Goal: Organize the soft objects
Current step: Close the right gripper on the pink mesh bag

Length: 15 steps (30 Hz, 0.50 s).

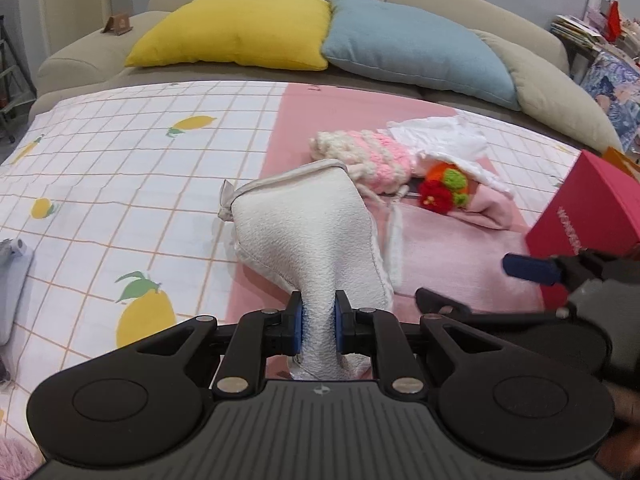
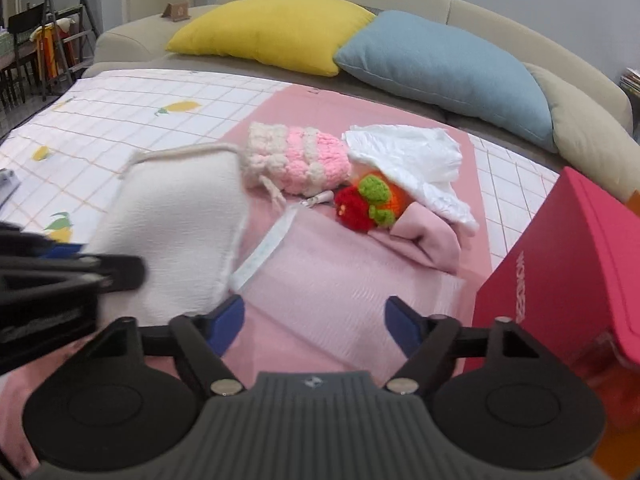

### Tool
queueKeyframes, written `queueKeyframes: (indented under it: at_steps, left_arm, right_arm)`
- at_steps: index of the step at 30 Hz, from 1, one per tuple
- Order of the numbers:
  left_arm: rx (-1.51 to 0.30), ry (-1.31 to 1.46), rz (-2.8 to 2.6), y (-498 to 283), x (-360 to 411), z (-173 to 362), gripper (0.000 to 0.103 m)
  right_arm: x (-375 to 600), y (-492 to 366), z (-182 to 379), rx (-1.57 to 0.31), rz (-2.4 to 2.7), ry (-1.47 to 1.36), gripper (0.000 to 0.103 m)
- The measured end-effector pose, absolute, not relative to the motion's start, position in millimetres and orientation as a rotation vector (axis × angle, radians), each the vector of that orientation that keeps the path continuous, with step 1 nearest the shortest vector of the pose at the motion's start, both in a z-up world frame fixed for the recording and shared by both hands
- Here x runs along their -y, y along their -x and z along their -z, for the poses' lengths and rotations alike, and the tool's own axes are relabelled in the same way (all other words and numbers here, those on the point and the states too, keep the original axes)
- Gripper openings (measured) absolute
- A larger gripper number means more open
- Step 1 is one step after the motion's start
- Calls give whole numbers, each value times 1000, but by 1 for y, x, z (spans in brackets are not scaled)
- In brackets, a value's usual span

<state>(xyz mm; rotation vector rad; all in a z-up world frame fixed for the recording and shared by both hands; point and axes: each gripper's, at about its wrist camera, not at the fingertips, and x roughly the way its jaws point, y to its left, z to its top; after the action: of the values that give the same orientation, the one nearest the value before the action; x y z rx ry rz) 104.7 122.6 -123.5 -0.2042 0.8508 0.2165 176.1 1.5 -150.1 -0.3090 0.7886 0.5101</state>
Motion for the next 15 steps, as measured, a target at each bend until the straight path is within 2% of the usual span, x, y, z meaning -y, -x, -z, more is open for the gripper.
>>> queueKeyframes:
  at_steps: [9,13,15]
  left_arm:
    - [-871,219,-205,-107,-125,130,17]
    - [-884,232,-199,-108,-126,133,17]
    - [-887,230,-197,-109,-125,133,17]
  right_arm:
    - [-5,-207,167,-881,-505,231,97]
    - [-5,-207,167,-879,-516,230,93]
    - [-4,-206,165,-869,-521,232,81]
